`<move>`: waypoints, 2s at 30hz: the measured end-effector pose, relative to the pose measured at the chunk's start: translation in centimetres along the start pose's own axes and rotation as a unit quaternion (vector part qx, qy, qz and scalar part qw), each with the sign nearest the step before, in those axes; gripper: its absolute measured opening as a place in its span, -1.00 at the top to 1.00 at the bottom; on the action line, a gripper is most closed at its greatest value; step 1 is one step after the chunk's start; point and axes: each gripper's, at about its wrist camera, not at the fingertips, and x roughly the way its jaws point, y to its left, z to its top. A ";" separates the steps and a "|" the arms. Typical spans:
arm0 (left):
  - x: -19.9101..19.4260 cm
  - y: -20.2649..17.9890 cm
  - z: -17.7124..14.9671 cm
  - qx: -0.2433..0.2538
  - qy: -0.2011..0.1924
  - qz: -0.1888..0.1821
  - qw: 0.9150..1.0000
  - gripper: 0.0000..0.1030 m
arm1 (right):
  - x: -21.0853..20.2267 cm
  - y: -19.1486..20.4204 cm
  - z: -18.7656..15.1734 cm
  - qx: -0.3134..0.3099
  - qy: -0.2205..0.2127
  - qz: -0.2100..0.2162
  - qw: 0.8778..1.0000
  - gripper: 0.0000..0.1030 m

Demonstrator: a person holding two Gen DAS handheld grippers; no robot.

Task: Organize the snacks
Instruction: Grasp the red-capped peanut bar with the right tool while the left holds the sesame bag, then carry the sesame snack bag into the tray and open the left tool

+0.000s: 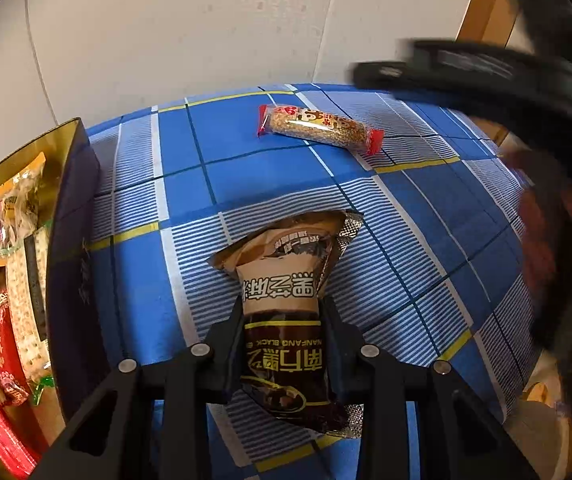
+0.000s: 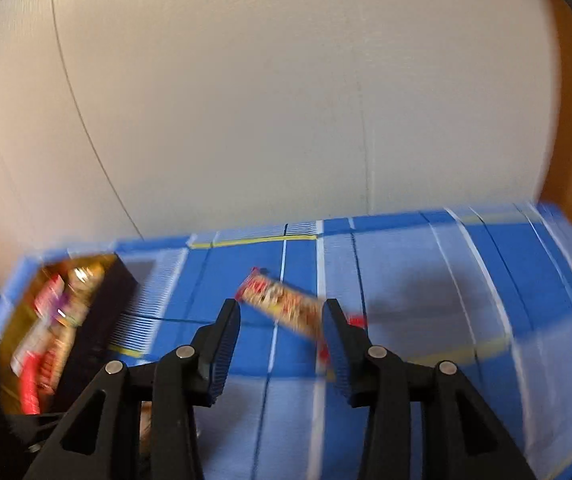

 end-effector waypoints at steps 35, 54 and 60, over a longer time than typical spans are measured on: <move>-5.6 -0.2 -7.6 0.014 -0.038 -0.069 0.997 0.42 | -3.8 1.8 -14.3 0.146 -0.017 0.026 0.989 0.42; -15.1 10.3 -8.0 -0.104 -0.119 -0.045 0.986 0.43 | -3.7 2.1 -14.5 0.146 -0.024 0.018 0.989 0.41; -14.7 15.1 -8.2 -0.154 -0.108 -0.009 0.982 0.43 | -3.7 2.1 -14.5 0.148 -0.025 0.018 0.988 0.41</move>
